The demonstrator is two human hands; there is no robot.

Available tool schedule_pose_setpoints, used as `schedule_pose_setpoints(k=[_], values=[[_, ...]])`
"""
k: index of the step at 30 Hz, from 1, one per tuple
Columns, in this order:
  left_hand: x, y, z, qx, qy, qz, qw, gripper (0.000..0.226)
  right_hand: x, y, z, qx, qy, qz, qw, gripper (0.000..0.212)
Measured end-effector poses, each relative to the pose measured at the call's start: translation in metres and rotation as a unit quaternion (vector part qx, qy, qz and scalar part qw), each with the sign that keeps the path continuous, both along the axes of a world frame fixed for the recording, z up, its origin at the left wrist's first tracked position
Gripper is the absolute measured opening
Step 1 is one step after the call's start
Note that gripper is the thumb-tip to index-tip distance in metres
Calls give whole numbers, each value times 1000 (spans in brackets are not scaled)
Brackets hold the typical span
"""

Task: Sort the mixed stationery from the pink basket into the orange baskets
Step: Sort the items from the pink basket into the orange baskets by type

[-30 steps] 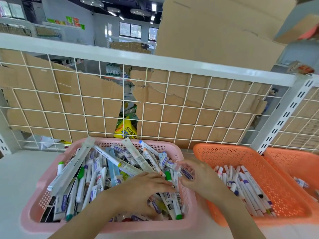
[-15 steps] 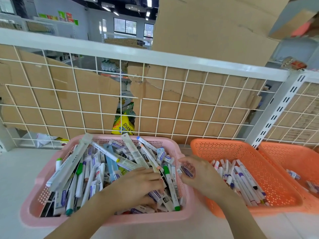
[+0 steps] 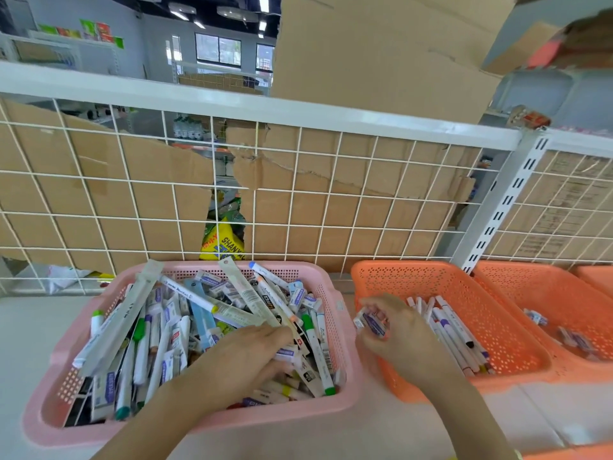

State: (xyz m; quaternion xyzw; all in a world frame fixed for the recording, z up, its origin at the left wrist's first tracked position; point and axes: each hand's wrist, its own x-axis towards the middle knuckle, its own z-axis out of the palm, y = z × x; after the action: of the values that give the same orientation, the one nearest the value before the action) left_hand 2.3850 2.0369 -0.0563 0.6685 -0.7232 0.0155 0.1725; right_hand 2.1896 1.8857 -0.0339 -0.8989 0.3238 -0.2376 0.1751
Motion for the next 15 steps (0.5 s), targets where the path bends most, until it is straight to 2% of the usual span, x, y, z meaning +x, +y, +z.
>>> schedule_pose_setpoints(k=[3, 7, 11, 15], values=[[2, -1, -1, -2, 40, 42, 998, 30, -16, 2, 0, -35, -11, -50, 998, 36], [-2, -8, 2, -59, 87, 83, 991, 14, -46, 2, -1, -50, -24, -101, 993, 35], [-9, -13, 3, -60, 69, 143, 985, 23, -79, -1, -5, -64, -22, -141, 988, 42], [-24, -23, 11, -59, 96, 176, 978, 22, -113, -2, -4, -64, -36, -181, 981, 43]])
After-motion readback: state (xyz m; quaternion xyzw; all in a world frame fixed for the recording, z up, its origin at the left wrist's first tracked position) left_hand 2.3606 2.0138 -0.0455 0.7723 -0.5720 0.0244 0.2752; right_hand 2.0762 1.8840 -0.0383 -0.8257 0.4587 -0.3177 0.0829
